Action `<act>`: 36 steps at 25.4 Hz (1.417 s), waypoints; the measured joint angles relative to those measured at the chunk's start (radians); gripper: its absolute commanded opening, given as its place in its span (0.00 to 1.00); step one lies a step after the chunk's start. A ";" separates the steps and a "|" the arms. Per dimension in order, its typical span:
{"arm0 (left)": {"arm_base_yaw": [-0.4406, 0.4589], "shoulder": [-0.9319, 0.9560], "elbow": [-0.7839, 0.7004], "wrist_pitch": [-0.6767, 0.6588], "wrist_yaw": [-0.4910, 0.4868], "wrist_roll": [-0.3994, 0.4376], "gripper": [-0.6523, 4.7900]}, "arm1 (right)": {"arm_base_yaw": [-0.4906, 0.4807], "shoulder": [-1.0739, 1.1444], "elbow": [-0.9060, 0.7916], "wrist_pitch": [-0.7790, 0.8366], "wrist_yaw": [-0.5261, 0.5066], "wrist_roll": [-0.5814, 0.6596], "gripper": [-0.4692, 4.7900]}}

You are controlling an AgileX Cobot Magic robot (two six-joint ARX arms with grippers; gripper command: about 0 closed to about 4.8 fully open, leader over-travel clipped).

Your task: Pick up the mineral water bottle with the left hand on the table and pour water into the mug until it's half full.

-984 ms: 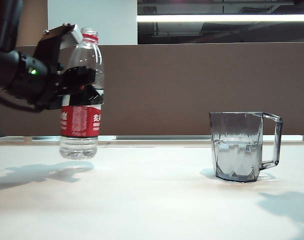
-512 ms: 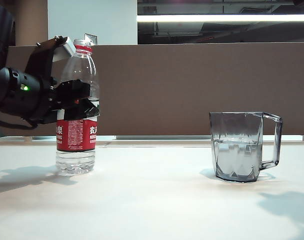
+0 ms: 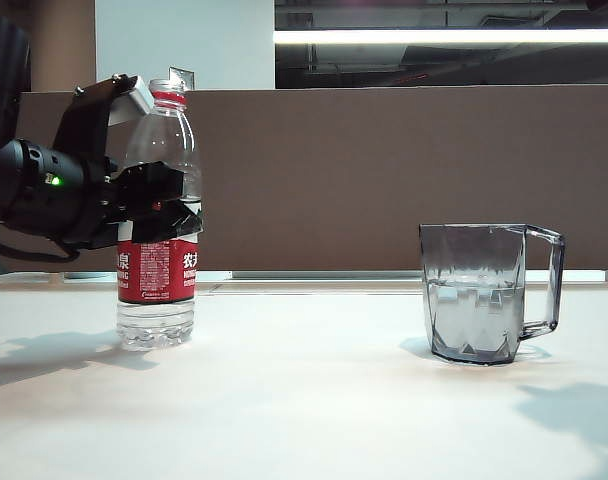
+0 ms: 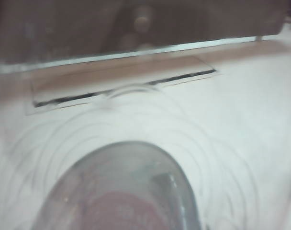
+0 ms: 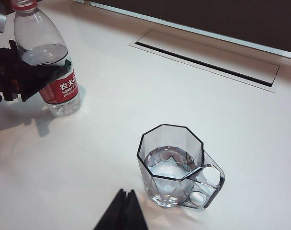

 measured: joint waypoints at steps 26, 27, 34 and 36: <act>-0.001 -0.242 0.000 -0.345 -0.001 0.000 0.98 | 0.000 0.000 0.000 0.000 0.000 0.000 0.09; -0.001 -0.277 0.000 -0.402 -0.001 0.000 0.98 | 0.000 0.000 0.000 0.000 0.000 0.000 0.09; -0.001 -0.433 0.000 -0.587 -0.001 0.000 0.98 | 0.000 0.000 0.000 0.000 0.000 0.000 0.09; -0.001 -0.476 0.000 -0.647 -0.001 0.000 0.97 | 0.000 0.000 0.000 0.000 0.000 0.000 0.09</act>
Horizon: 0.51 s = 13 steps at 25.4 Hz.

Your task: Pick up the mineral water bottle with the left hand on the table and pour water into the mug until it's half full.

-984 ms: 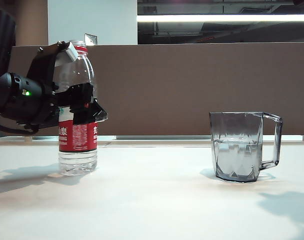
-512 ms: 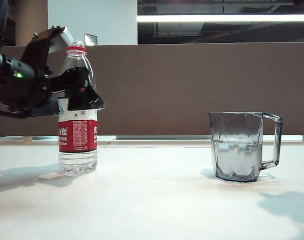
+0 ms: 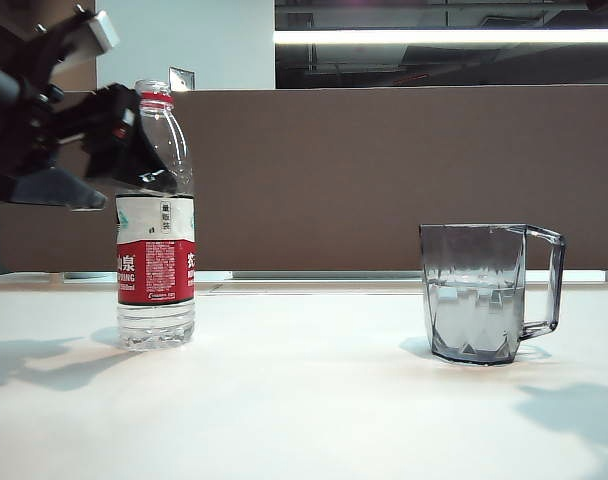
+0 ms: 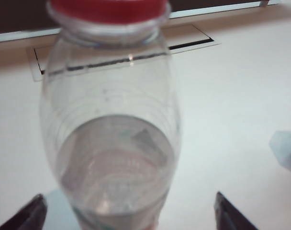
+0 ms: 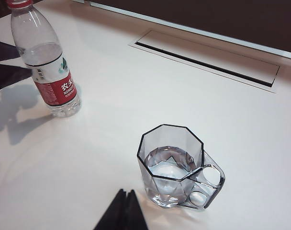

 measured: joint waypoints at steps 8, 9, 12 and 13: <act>0.000 -0.284 0.000 -0.324 0.000 0.000 0.12 | 0.000 0.000 0.000 0.000 0.000 0.000 0.09; 0.000 -0.315 0.000 -0.352 0.000 -0.001 0.11 | 0.000 0.000 0.000 0.000 0.000 0.000 0.09; 0.000 -0.427 0.000 -0.445 0.000 -0.012 0.11 | 0.000 0.000 0.000 0.000 0.000 0.000 0.09; 0.000 -0.451 -0.001 -0.464 0.000 -0.014 0.11 | 0.000 0.000 0.000 0.000 0.000 0.000 0.09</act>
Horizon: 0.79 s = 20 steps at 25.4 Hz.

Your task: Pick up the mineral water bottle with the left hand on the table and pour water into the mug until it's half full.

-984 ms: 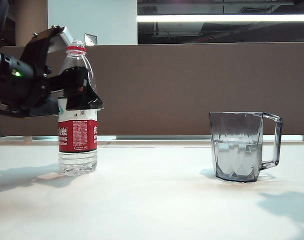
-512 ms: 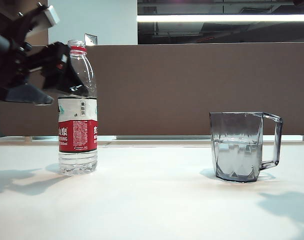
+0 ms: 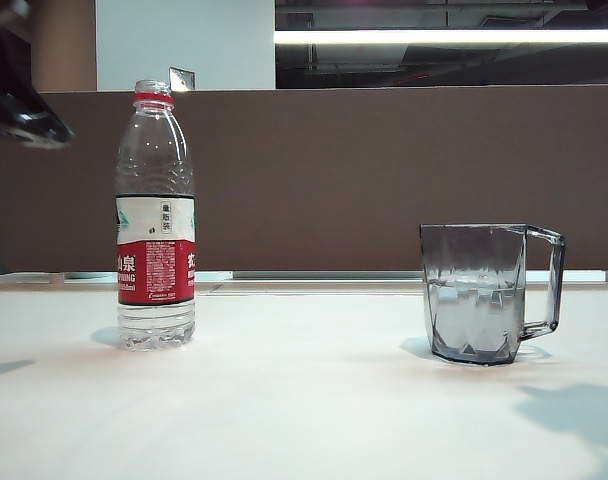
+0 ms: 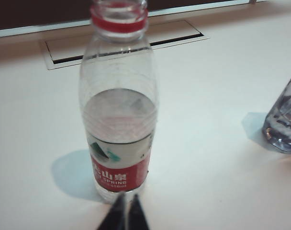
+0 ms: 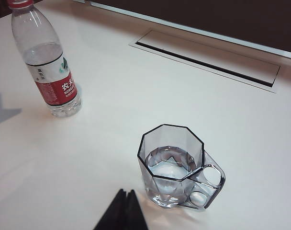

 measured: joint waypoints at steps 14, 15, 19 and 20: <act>0.000 -0.170 -0.098 -0.043 0.000 -0.053 0.11 | 0.000 -0.004 0.000 0.005 0.000 0.026 0.09; 0.000 -0.185 -0.112 -0.045 0.000 -0.065 0.11 | 0.000 -0.004 0.000 0.009 0.000 0.026 0.09; 0.000 -0.254 -0.162 -0.032 0.000 -0.079 0.11 | 0.000 -0.006 0.000 0.046 0.000 0.026 0.09; 0.000 -0.277 -0.166 -0.023 0.000 -0.080 0.11 | 0.000 -0.014 0.000 0.053 0.000 0.026 0.09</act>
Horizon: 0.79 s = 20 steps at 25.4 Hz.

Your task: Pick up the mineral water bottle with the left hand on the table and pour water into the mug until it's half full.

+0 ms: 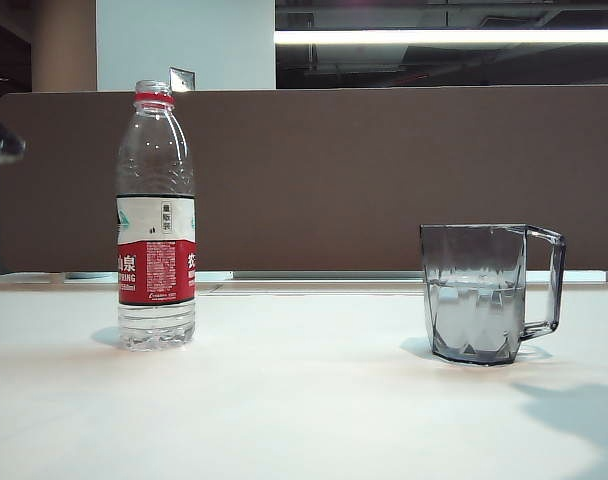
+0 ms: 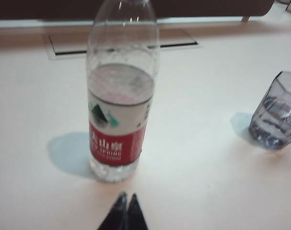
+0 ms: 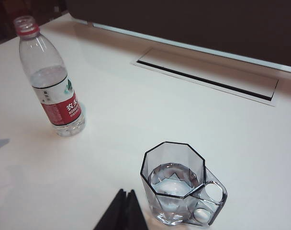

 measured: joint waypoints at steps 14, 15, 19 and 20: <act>0.000 -0.026 -0.129 0.090 0.000 0.000 0.11 | 0.001 -0.345 -0.278 0.132 -0.008 -0.004 0.09; 0.000 -0.026 -0.135 0.090 0.000 0.000 0.11 | 0.001 -0.373 -0.300 0.131 -0.008 -0.004 0.09; -0.002 -0.029 -0.171 0.110 0.000 0.000 0.11 | 0.001 -0.425 -0.391 0.131 -0.008 -0.003 0.09; -0.002 -0.032 -0.174 0.108 0.000 0.000 0.11 | 0.002 -0.424 -0.404 0.133 -0.009 -0.003 0.09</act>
